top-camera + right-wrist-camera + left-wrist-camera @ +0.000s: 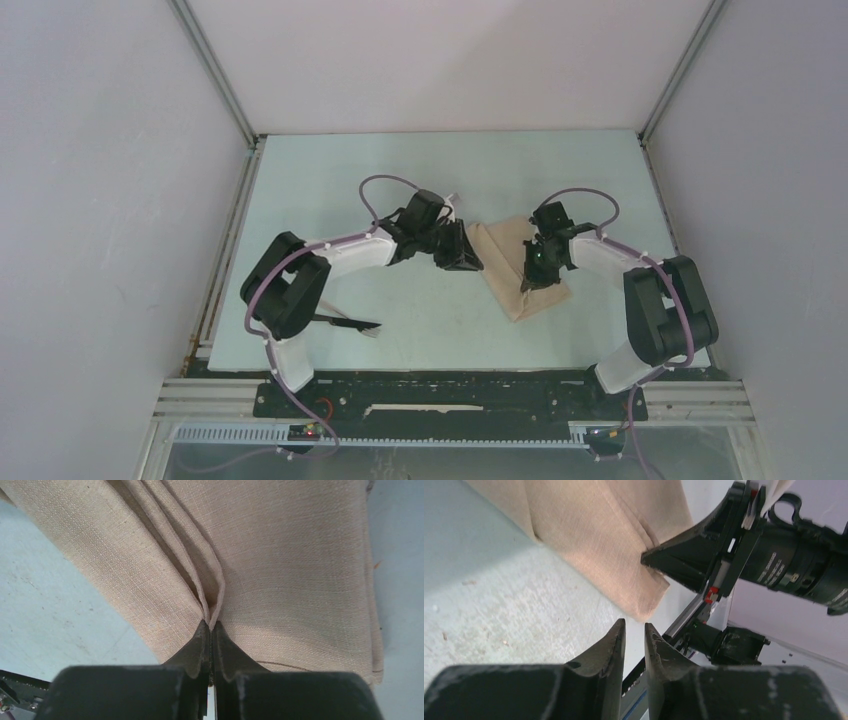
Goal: Fold the napkin into a case and place the utensils inside
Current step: Pick up the 2/3-rectangle-folded napkin from the center of the board.
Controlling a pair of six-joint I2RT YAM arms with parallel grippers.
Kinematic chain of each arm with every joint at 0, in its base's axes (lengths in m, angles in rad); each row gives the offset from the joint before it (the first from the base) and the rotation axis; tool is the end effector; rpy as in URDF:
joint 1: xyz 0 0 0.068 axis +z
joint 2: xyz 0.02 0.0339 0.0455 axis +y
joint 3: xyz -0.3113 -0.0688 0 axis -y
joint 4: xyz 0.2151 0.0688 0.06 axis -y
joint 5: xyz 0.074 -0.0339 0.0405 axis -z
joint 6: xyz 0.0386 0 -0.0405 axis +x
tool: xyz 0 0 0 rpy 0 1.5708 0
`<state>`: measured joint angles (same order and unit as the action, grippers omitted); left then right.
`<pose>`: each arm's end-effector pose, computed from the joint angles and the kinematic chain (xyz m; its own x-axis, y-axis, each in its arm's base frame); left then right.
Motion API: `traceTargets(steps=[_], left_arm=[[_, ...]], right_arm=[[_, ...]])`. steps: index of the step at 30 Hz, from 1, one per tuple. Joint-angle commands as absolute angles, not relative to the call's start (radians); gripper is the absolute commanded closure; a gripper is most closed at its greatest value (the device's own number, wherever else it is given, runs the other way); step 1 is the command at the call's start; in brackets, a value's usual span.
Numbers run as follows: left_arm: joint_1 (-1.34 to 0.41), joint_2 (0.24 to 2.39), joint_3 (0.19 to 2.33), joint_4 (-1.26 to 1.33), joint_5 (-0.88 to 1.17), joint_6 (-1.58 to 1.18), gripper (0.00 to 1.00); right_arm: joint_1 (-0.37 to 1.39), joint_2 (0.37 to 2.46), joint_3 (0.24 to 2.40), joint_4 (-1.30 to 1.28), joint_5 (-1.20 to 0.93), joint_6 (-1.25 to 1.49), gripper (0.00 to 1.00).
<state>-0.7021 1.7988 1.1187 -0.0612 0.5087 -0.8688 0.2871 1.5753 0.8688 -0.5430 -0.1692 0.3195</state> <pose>0.2740 -0.2564 0.2554 -0.9730 -0.0504 -0.2252 0.1477 0.6138 -0.7756 0.2469 0.0797 0.2245 -0.9676 0.0371 -0.2496 -0.0276 0.9676 0.2509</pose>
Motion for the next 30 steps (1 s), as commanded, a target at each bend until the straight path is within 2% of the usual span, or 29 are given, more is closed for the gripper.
traceTargets(steps=[1,15,22,30], left_arm=[[-0.671,1.85,1.208,-0.033,0.534,-0.889,0.76],[-0.607,2.018,1.391,-0.035,0.553,-0.904,0.76],[-0.598,2.091,1.481,-0.056,0.567,-0.896,0.72],[-0.592,2.185,1.585,-0.058,0.584,-0.895,0.71]], right_arm=[[0.277,1.561,0.907,-0.548,-0.11,0.296,1.0],[0.259,1.54,0.862,-0.551,-0.091,0.315,1.0],[0.245,1.516,0.827,-0.531,-0.09,0.32,1.0],[0.229,1.532,0.827,-0.508,-0.121,0.313,1.0]])
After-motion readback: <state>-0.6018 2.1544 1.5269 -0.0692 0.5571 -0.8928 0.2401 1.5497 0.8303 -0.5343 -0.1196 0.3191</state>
